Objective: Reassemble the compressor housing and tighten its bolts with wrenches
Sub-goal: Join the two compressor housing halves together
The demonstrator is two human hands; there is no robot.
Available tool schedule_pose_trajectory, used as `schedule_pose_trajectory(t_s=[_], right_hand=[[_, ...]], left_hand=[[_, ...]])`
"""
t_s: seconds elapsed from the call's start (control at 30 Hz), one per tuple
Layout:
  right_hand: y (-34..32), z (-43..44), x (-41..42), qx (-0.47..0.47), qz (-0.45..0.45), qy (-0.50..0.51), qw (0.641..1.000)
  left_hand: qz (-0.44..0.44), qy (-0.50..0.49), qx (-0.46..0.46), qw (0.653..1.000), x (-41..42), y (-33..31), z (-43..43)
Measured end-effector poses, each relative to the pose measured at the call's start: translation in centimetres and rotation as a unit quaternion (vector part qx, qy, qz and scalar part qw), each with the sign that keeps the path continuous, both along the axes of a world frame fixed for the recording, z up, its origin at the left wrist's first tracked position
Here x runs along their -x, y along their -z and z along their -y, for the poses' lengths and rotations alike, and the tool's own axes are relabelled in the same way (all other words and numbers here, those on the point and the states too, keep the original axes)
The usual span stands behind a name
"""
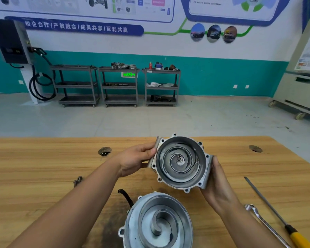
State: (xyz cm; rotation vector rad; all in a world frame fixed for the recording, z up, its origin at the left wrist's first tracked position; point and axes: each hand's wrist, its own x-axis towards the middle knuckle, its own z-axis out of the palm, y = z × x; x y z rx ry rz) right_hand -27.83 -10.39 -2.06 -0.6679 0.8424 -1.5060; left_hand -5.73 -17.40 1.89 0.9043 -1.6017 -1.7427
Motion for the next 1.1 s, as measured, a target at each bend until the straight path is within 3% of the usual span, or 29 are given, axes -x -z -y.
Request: schedule_pose_trajectory(t_s=[0.2, 0.3, 0.43, 0.57, 0.7, 0.87, 1.1], right_hand=[[0.3, -0.3, 0.2, -0.023, -0.002, 0.010, 1.000], [-0.2, -0.4, 0.2, -0.054, -0.072, -0.002, 0.996], [-1.4, -0.8, 1.3, -0.146, -0.145, -0.026, 0.978], [-2.8, -1.0, 2.0, -0.229, -0.105, -0.057, 0.966], [-2.6, -1.3, 1.2, -0.289, -0.036, -0.080, 0.953], [-3.0, -1.4, 1.4, -0.256, -0.024, -0.113, 0.960], [-4.1, -0.8, -0.2, -0.331, -0.027, -0.115, 0.936]], left_hand=[[-0.056, -0.012, -0.037, 0.998, 0.2, 1.1, -0.3], [-0.042, -0.015, -0.050, 0.998, 0.0, 1.0, -0.5], [-0.094, -0.049, -0.139, 0.985, 0.2, 0.1, -0.7], [0.021, -0.083, -0.181, 0.980, 0.9, -1.5, -0.3], [0.167, -0.051, -0.139, 0.975, 1.7, -2.2, 0.1], [0.211, -0.053, -0.119, 0.969, 2.3, -2.5, 0.4], [0.200, -0.078, -0.150, 0.965, 2.1, -2.3, 0.1]])
